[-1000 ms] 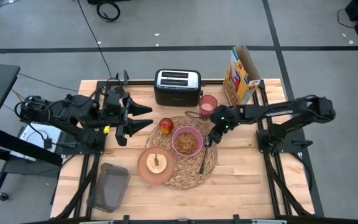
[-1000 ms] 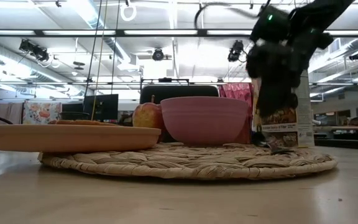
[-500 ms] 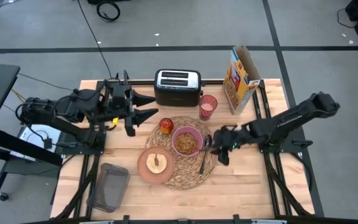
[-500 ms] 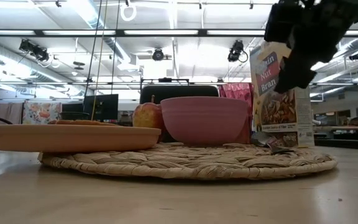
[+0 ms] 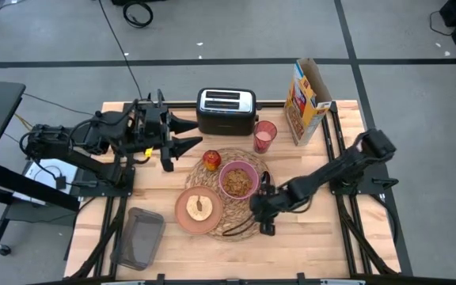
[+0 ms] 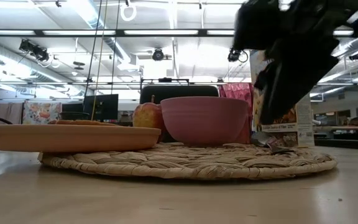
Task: Arrange a breakfast setting
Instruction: Adjust the black spoon beside the pink bowl
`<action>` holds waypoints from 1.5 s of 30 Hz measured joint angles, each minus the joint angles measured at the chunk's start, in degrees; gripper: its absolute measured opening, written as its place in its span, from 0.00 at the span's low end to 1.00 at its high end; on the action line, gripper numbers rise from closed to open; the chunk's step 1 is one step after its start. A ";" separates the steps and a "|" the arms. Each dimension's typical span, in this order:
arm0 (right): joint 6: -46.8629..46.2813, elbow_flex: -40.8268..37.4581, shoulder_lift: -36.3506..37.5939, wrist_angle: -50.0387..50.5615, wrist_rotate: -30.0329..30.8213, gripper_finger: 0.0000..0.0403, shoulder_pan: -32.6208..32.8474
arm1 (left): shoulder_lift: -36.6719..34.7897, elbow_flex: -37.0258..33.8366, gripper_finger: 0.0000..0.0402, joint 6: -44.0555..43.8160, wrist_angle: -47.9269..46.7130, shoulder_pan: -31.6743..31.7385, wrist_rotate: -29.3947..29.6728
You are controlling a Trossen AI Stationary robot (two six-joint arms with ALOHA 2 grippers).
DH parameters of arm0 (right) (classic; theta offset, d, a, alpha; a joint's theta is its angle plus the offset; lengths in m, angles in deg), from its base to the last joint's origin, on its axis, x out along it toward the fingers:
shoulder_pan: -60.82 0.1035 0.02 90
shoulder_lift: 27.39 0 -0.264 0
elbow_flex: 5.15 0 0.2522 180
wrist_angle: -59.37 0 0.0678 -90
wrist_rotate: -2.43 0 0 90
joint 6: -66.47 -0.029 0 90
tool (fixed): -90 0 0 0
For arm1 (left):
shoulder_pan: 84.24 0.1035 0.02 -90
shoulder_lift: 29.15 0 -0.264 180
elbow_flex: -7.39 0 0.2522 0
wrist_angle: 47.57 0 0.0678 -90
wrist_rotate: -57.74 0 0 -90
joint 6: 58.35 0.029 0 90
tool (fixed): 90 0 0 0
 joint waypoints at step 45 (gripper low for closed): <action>3.23 6.71 -7.61 17.21 -4.88 0.38 -1.11 | -0.39 0.00 0.60 -0.02 -2.75 -0.22 -0.68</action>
